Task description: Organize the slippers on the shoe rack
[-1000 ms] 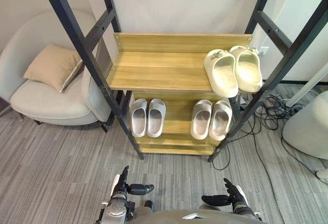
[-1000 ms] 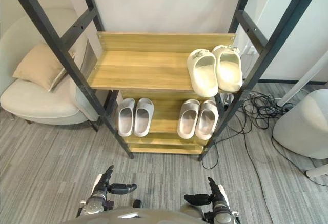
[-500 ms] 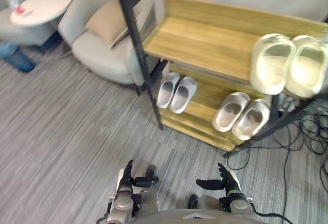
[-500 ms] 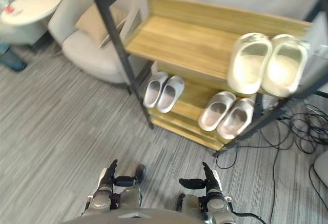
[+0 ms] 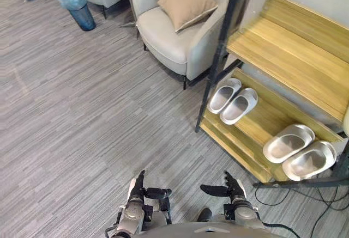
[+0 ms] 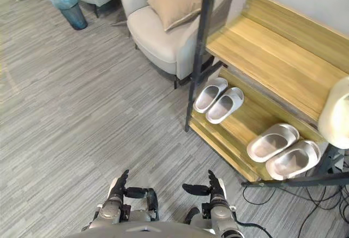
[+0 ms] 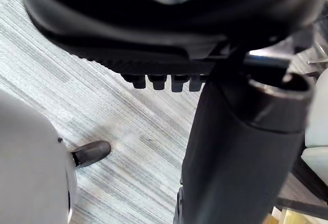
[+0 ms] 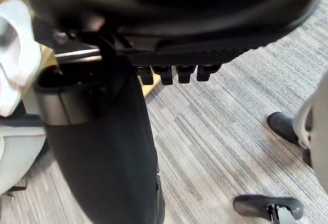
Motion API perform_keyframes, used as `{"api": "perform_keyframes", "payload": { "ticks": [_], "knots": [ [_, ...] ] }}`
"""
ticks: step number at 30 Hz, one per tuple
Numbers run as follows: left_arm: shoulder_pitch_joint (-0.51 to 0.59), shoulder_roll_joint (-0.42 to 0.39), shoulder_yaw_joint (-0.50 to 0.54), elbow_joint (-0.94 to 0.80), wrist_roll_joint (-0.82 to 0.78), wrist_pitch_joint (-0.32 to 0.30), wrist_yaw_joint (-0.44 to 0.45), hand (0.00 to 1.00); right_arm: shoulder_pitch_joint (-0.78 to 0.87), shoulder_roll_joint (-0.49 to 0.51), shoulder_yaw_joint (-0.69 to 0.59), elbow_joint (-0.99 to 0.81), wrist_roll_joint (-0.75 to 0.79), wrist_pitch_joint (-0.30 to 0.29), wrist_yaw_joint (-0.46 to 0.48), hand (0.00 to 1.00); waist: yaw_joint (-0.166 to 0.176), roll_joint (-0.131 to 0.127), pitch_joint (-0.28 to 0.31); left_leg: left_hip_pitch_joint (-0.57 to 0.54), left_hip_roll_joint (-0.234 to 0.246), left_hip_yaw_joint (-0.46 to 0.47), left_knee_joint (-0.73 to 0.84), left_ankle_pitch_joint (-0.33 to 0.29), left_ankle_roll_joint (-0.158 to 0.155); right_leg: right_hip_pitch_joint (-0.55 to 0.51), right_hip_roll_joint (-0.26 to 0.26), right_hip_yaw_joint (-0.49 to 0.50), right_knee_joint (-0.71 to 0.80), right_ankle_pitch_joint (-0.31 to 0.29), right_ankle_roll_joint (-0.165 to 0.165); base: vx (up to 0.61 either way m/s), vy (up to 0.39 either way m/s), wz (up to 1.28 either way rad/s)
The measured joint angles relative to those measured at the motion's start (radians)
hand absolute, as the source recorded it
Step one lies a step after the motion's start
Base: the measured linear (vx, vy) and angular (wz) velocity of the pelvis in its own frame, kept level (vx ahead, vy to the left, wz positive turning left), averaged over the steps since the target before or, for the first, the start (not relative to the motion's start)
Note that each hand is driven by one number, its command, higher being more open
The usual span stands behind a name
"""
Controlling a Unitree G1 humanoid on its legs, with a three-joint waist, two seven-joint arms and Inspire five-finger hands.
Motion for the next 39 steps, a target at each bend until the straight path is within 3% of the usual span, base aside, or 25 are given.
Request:
{"api": "perform_keyframes", "payload": {
  "ticks": [2, 3, 5, 7, 10, 13, 14, 15, 16, 17, 18, 19, 21, 23, 26, 28, 30, 31, 33, 34, 35, 36, 37, 38, 39],
  "knots": [
    [0.001, 0.007, 0.010, 0.004, 0.000, -0.002, -0.001, 1.00, -0.002, 0.000, -0.001, 0.005, -0.001, 0.001, 0.000, 1.00, 0.000, -0.019, 0.004, 0.022, -0.051, -0.050, 0.011, -0.042, 0.035, 0.002, -0.099, -0.031, 0.167, -0.081, 0.047, 0.02, 0.157, 0.66],
    [0.001, 0.007, 0.009, 0.007, 0.000, -0.003, -0.001, 1.00, 0.004, -0.010, -0.002, 0.003, -0.003, 0.002, 0.001, 1.00, -0.004, -0.026, 0.008, 0.032, -0.074, -0.086, 0.022, -0.057, 0.052, -0.019, -0.159, -0.016, 0.306, -0.096, 0.044, 0.06, 0.156, 0.96],
    [0.001, 0.008, 0.007, 0.008, 0.000, -0.003, 0.000, 1.00, 0.007, -0.024, -0.003, 0.001, -0.004, 0.004, 0.002, 1.00, -0.011, -0.021, 0.009, 0.041, -0.085, -0.152, 0.067, -0.079, 0.079, -0.093, -0.200, 0.105, 0.512, -0.076, -0.016, 0.07, 0.144, 1.01],
    [-0.004, 0.028, 0.011, 0.009, -0.002, -0.001, 0.005, 1.00, 0.005, -0.027, 0.000, -0.001, -0.004, 0.004, 0.008, 1.00, -0.016, -0.027, 0.020, 0.039, -0.068, -0.233, 0.099, -0.107, 0.091, -0.176, -0.115, 0.250, 0.546, -0.157, -0.036, 0.15, 0.032, 1.08],
    [-0.007, 0.033, 0.013, 0.028, -0.006, 0.001, 0.007, 1.00, -0.003, -0.044, 0.021, -0.020, -0.001, 0.004, 0.015, 1.00, -0.022, -0.019, 0.035, 0.061, -0.029, -0.331, 0.118, -0.150, 0.089, -0.314, 0.012, 0.341, 0.438, -0.155, -0.026, 0.21, -0.066, 0.93],
    [-0.009, 0.032, 0.040, 0.036, -0.005, 0.000, 0.002, 1.00, -0.017, -0.041, 0.033, -0.029, 0.003, -0.003, 0.018, 1.00, -0.032, -0.036, 0.050, 0.111, -0.022, -0.406, 0.147, -0.233, 0.082, -0.384, 0.066, 0.442, 0.171, -0.002, 0.013, 0.33, -0.165, 0.76],
    [-0.011, 0.033, 0.047, 0.044, -0.005, 0.000, 0.003, 1.00, -0.014, -0.038, 0.034, -0.035, 0.003, -0.003, 0.019, 1.00, -0.042, -0.041, 0.049, 0.127, -0.025, -0.447, 0.174, -0.278, 0.074, -0.385, 0.064, 0.466, 0.164, 0.109, 0.005, 0.42, -0.250, 0.93],
    [-0.011, 0.032, 0.047, 0.048, -0.005, 0.000, 0.004, 1.00, -0.013, -0.039, 0.034, -0.035, 0.003, -0.003, 0.019, 1.00, -0.047, -0.038, 0.046, 0.129, -0.022, -0.465, 0.185, -0.296, 0.070, -0.380, 0.070, 0.470, 0.171, 0.136, -0.009, 0.37, -0.231, 0.88],
    [-0.009, 0.022, 0.047, 0.053, -0.004, -0.001, 0.005, 1.00, -0.016, -0.049, 0.034, -0.037, 0.001, -0.003, 0.021, 1.00, -0.053, -0.023, 0.036, 0.130, 0.005, -0.495, 0.198, -0.327, 0.059, -0.382, 0.087, 0.451, 0.211, 0.090, -0.059, 0.56, -0.250, 0.89],
    [-0.005, 0.006, 0.047, 0.056, -0.003, -0.007, 0.003, 1.00, -0.020, -0.047, 0.021, -0.039, 0.000, 0.000, 0.026, 1.00, -0.043, 0.008, 0.033, 0.126, 0.022, -0.516, 0.246, -0.333, 0.014, -0.379, 0.085, 0.402, 0.281, 0.021, -0.088, 0.57, -0.248, 0.85],
    [-0.004, -0.002, 0.050, 0.055, -0.001, -0.006, -0.002, 1.00, -0.021, -0.047, 0.010, -0.036, 0.000, 0.002, 0.028, 1.00, -0.044, 0.011, 0.032, 0.118, 0.025, -0.520, 0.276, -0.329, -0.003, -0.372, 0.079, 0.393, 0.298, 0.007, -0.095, 0.69, -0.278, 1.04],
    [-0.007, -0.009, 0.063, 0.054, -0.002, -0.006, -0.006, 1.00, -0.016, -0.047, -0.004, -0.035, 0.002, 0.010, 0.031, 1.00, -0.054, 0.014, 0.033, 0.081, 0.010, -0.511, 0.404, -0.311, -0.095, -0.319, 0.074, 0.366, 0.289, -0.011, -0.107, 0.45, -0.184, 0.90],
    [-0.007, -0.027, 0.112, 0.034, -0.002, -0.011, -0.008, 1.00, 0.004, -0.044, 0.005, -0.048, 0.001, 0.016, 0.033, 1.00, -0.046, 0.014, 0.036, -0.041, 0.020, -0.407, 0.739, -0.256, -0.210, -0.165, 0.097, 0.331, 0.163, -0.015, -0.109, 0.54, -0.228, 0.93],
    [-0.005, -0.041, 0.165, -0.016, -0.003, -0.019, -0.003, 1.00, 0.022, -0.034, 0.017, -0.069, 0.002, 0.016, 0.033, 1.00, -0.015, 0.019, 0.036, -0.196, 0.126, -0.189, 1.054, -0.299, -0.136, -0.018, 0.148, 0.319, 0.047, -0.027, -0.126, 0.59, -0.221, 0.49],
    [-0.036, -0.033, 0.164, -0.043, -0.003, -0.022, -0.002, 1.00, 0.003, -0.011, 0.022, -0.078, 0.002, 0.016, 0.032, 1.00, 0.021, -0.011, 0.051, -0.336, 0.190, 0.016, 0.987, -0.352, -0.052, 0.113, 0.146, 0.284, -0.034, -0.029, -0.114, 0.44, -0.095, 0.26],
    [-0.045, -0.031, 0.164, -0.046, -0.004, -0.022, 0.001, 1.00, -0.004, -0.010, 0.041, -0.087, 0.002, 0.016, 0.031, 1.00, 0.031, -0.013, 0.053, -0.391, 0.155, 0.074, 0.672, -0.286, 0.007, 0.192, 0.131, 0.242, -0.052, -0.059, -0.040, 0.65, 0.022, 0.26],
    [-0.043, -0.022, 0.161, -0.054, -0.007, -0.021, -0.002, 1.00, 0.001, -0.005, 0.046, -0.075, 0.001, 0.019, 0.030, 1.00, 0.042, -0.021, 0.045, -0.404, 0.116, 0.074, 0.574, -0.127, 0.078, 0.231, 0.130, 0.232, -0.050, -0.092, 0.013, 0.61, 0.072, 0.45],
    [-0.050, 0.005, 0.154, -0.055, -0.006, -0.024, 0.003, 1.00, 0.000, 0.011, 0.059, -0.064, 0.000, 0.026, 0.027, 1.00, 0.042, -0.077, 0.029, -0.402, 0.071, 0.076, 0.550, -0.138, 0.090, 0.224, 0.089, 0.222, -0.038, -0.080, 0.025, 0.80, 0.086, 0.68],
    [-0.047, 0.018, 0.155, -0.047, -0.006, -0.020, 0.006, 1.00, -0.009, 0.017, 0.068, -0.057, -0.004, 0.027, 0.029, 1.00, 0.047, -0.088, 0.026, -0.396, 0.050, 0.056, 0.571, -0.182, 0.100, 0.224, 0.075, 0.236, 0.010, -0.015, 0.064, 0.68, 0.106, 0.66],
    [-0.035, 0.018, 0.164, -0.041, -0.017, -0.014, 0.006, 1.00, -0.012, 0.020, 0.068, -0.055, -0.008, 0.027, 0.031, 1.00, 0.050, -0.088, 0.026, -0.358, 0.030, 0.056, 0.584, -0.229, 0.112, 0.200, 0.049, 0.249, 0.146, 0.021, 0.078, 0.66, 0.160, 0.63],
    [-0.028, 0.019, 0.161, -0.036, -0.017, -0.012, 0.004, 1.00, -0.013, 0.018, 0.067, -0.052, -0.010, 0.027, 0.032, 1.00, 0.049, -0.089, 0.026, -0.304, 0.013, 0.045, 0.563, -0.257, 0.116, 0.151, 0.009, 0.252, 0.325, 0.072, 0.045, 0.66, 0.146, 0.69],
    [-0.022, 0.013, 0.160, -0.029, -0.017, -0.011, 0.003, 1.00, -0.014, 0.014, 0.068, -0.048, -0.012, 0.027, 0.034, 1.00, 0.044, -0.088, 0.029, -0.236, -0.003, 0.024, 0.518, -0.275, 0.112, 0.083, -0.041, 0.270, 0.532, 0.169, -0.022, 0.64, 0.097, 0.56],
    [-0.015, 0.014, 0.153, -0.027, -0.019, -0.011, 0.003, 1.00, -0.020, 0.011, 0.075, -0.043, -0.021, 0.027, 0.035, 1.00, 0.044, -0.088, 0.033, -0.182, -0.019, 0.012, 0.486, -0.284, 0.114, 0.021, -0.074, 0.291, 0.698, 0.138, -0.089, 0.62, 0.016, 0.64],
    [-0.006, 0.016, 0.143, -0.017, -0.022, -0.006, 0.005, 1.00, -0.026, 0.008, 0.082, -0.044, -0.031, 0.026, 0.039, 1.00, 0.031, -0.073, 0.039, -0.072, -0.029, -0.033, 0.422, -0.293, 0.112, -0.086, -0.056, 0.357, 0.890, 0.021, -0.116, 0.62, -0.018, 0.53],
    [-0.003, 0.015, 0.141, -0.016, -0.022, -0.005, 0.005, 1.00, -0.026, 0.008, 0.084, -0.045, -0.035, 0.026, 0.039, 1.00, 0.025, -0.065, 0.042, -0.045, -0.027, -0.049, 0.407, -0.295, 0.113, -0.108, -0.038, 0.370, 0.907, 0.001, -0.115, 0.49, -0.057, 0.74]
  ]
}}
